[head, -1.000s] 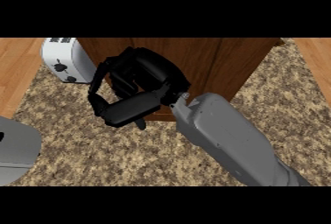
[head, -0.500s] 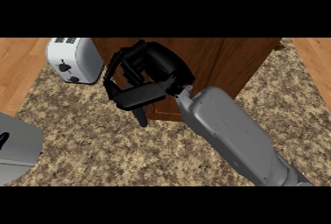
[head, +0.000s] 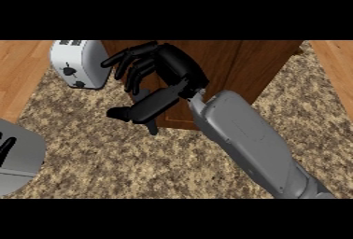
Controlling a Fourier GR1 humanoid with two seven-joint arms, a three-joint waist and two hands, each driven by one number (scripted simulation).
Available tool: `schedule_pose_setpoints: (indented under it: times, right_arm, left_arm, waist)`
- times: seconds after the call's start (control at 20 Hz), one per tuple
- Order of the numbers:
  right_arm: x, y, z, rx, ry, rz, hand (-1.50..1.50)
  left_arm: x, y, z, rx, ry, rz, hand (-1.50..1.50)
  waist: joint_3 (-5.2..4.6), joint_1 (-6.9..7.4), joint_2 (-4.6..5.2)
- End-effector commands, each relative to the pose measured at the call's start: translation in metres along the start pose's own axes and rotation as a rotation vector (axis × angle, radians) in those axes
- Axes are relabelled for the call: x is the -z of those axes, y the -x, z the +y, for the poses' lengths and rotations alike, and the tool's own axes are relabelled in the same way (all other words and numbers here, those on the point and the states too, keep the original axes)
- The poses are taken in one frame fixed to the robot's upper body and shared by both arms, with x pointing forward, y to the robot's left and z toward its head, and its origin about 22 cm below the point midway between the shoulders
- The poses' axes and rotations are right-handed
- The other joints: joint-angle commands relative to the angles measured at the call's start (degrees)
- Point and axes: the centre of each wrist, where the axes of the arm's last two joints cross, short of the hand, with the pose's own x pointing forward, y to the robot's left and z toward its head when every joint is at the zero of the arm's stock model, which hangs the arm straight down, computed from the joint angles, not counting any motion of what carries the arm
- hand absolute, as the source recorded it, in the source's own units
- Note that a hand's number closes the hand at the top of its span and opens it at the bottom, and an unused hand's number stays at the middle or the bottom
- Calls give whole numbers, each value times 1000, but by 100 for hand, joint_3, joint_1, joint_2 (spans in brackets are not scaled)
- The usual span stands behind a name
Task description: Pick up the bottled water, place it into the cabinet and close the cabinet
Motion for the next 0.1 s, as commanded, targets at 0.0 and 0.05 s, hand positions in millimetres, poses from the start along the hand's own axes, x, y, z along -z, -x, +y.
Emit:
schedule_pose_setpoints:
  times: [0.0,0.05]
  right_arm:
    - [-13,-26,-77,-67,278,-39,-150]
    - [-4,-25,-62,-61,250,-25,-150]
  left_arm:
    - [-2,3,0,2,13,6,-150]
    - [6,3,-9,-10,11,-17,-150]
  waist:
    - [94,-119,160]
    - [97,-156,159]
